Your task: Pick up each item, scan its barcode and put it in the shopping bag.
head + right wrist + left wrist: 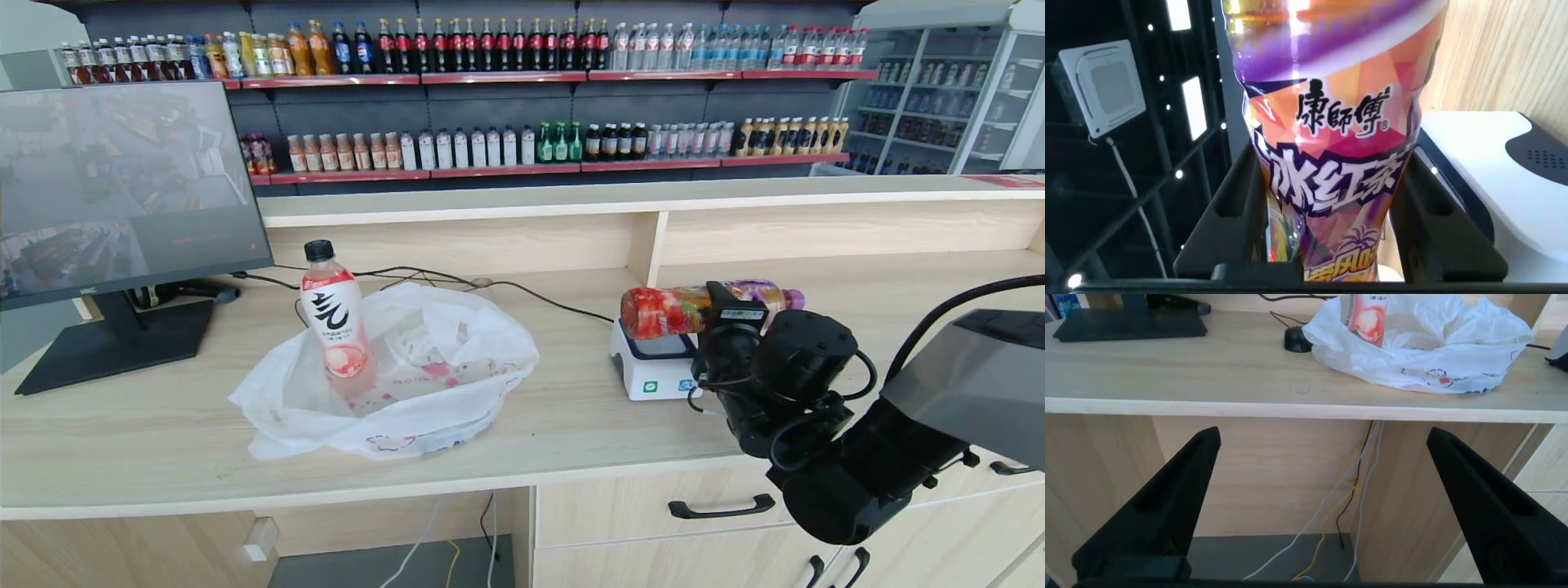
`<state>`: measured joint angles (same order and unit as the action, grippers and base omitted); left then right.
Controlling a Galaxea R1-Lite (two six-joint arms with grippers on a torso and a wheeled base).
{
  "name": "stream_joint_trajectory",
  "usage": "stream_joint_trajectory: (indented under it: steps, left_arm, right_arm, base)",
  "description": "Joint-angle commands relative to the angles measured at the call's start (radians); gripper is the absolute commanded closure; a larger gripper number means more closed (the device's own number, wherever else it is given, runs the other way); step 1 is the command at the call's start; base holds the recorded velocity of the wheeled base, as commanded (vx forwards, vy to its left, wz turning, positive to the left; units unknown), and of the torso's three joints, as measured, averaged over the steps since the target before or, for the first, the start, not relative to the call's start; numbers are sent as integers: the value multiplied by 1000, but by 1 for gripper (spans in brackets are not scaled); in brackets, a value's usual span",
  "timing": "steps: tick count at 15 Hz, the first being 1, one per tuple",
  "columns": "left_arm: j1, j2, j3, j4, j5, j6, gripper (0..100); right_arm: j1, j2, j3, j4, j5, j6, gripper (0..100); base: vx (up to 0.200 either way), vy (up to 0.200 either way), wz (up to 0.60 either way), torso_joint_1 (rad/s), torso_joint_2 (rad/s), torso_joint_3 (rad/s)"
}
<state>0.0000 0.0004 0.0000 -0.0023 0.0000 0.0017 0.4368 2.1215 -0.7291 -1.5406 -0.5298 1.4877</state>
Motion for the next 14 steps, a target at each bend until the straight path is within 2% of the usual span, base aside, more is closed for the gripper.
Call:
stream_joint_trajectory:
  steps: [1, 7, 10, 14]
  left_arm:
    - [0, 0, 0, -1, 0, 0, 0]
    - [0, 0, 0, -1, 0, 0, 0]
    - [0, 0, 0, -1, 0, 0, 0]
    - [0, 0, 0, -1, 0, 0, 0]
  right_arm:
    - [0, 5, 8, -1, -1, 0, 100]
    - [0, -72, 102, -30, -59, 22, 100]
    - [5, -272, 97, -30, -16, -6, 100]
    - [13, -451, 188, -30, 53, -231, 100]
  base:
    - [0, 0, 0, 0, 0, 0]
    - [0, 0, 0, 0, 0, 0]
    - [0, 0, 0, 0, 0, 0]
    - [0, 0, 0, 0, 0, 0]
